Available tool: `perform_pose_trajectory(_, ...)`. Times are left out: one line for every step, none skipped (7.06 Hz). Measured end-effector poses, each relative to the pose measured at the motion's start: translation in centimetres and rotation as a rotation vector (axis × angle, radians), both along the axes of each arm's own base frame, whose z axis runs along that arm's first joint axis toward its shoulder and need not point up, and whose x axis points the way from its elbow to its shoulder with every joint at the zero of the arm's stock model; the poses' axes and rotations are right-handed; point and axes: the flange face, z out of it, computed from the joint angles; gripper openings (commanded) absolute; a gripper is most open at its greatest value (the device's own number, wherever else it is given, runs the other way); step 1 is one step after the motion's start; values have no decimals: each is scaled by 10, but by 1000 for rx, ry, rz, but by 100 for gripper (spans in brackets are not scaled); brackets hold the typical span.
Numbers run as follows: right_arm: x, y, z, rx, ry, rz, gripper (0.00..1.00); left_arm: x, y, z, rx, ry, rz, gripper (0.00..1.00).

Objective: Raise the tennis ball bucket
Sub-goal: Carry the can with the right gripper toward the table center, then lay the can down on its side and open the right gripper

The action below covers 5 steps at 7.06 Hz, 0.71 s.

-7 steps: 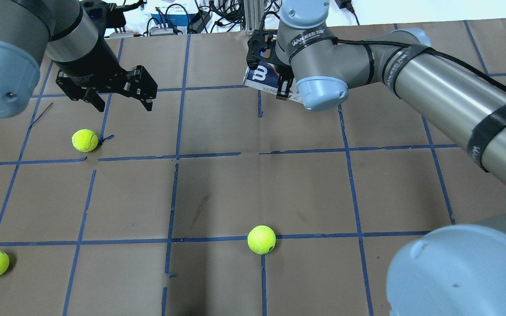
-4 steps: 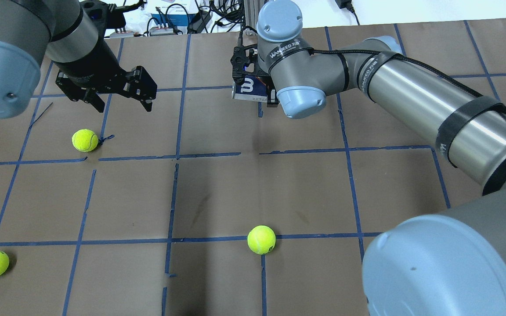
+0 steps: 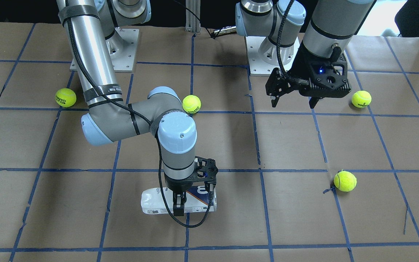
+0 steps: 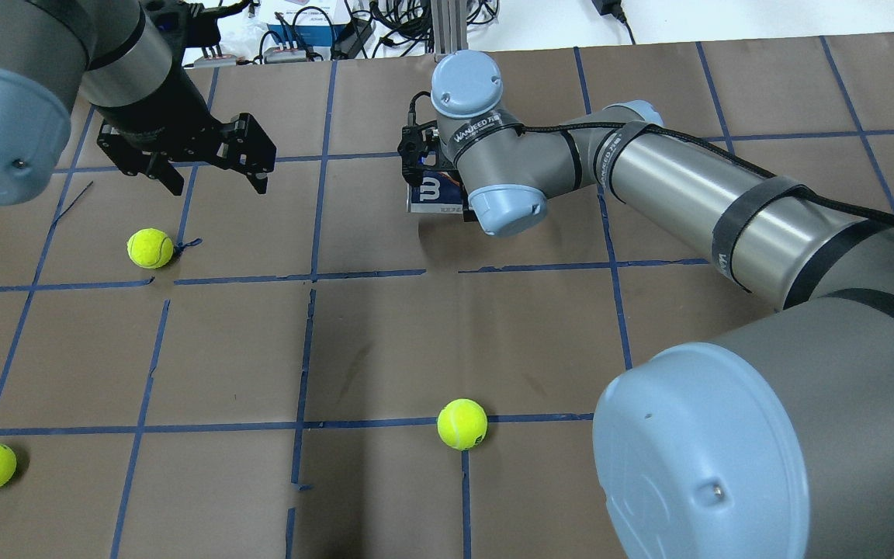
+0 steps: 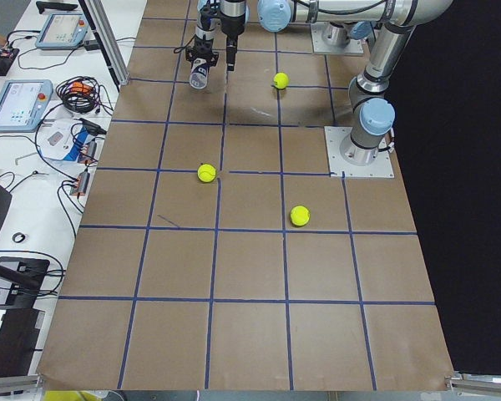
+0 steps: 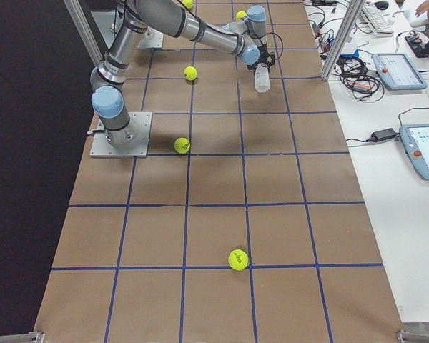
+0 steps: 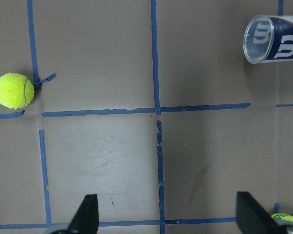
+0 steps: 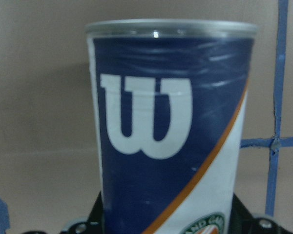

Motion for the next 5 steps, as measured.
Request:
perform_pose_trajectory(4,2,-1,0,-9,9,79,0,0,-1,2,0,0,100)
perform_pose_trajectory(9,4,-2,-1,-12,25,80,0,1,-3,5,0,0,100)
perform_pose_trajectory(11,5,-5,-2,-17,43,100,-1,1,-2,5,0,0,100)
perform_pose_trajectory(14,4,-9,-4,-29,54,100,0,1,-1,3,1,2,100)
perform_pose_trajectory(15,4,-12,-10,-39,60,100,0,2,-1,2,1,2,100)
